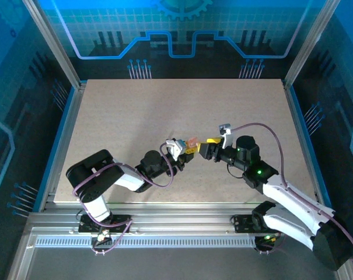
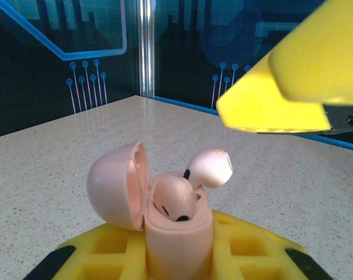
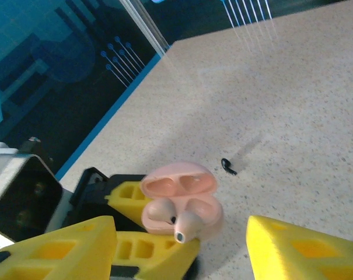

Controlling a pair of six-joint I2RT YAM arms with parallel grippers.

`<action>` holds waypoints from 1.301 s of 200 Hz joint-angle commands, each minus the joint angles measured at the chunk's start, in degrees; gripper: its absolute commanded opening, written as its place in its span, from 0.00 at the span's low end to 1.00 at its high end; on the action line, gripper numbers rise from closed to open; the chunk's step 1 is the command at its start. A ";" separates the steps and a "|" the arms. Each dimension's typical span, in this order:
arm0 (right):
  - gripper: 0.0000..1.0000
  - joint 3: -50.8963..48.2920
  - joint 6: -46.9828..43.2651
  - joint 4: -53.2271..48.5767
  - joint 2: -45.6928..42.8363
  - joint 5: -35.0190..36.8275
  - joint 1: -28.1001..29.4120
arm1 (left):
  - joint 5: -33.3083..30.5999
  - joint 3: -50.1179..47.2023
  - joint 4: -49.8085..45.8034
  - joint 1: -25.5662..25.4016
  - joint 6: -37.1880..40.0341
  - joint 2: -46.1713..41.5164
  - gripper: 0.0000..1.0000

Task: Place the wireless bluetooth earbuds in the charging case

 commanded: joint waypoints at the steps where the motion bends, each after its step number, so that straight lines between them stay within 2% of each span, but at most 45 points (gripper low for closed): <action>1: 0.61 0.72 -1.48 -3.10 1.02 -2.53 -1.19 | 0.14 0.97 2.42 -0.26 -0.64 -1.73 0.22; 62: 0.60 1.33 -1.23 -0.50 4.72 -6.03 -1.98 | 0.56 1.12 2.46 -0.26 -0.86 -1.76 0.22; 94: 0.59 1.59 -1.07 -0.99 5.21 -5.28 -2.09 | 0.76 1.12 2.41 -0.26 -1.03 -1.85 0.22; 149: 0.57 1.93 0.48 -1.31 6.55 -4.15 -4.29 | 1.52 0.86 2.47 -0.26 -1.26 -2.04 0.22; 193: 0.56 2.33 -0.10 0.12 8.17 -7.49 -6.75 | 2.71 0.25 2.42 -0.26 -1.05 -2.94 0.22; 228: 0.57 1.28 -2.38 0.44 5.57 -13.92 -11.44 | 4.73 -0.20 2.39 -0.18 -0.81 -3.79 0.22; 260: 0.61 1.84 -7.34 1.93 3.50 -27.61 -14.66 | 12.46 0.00 2.42 -0.18 1.67 -3.85 0.22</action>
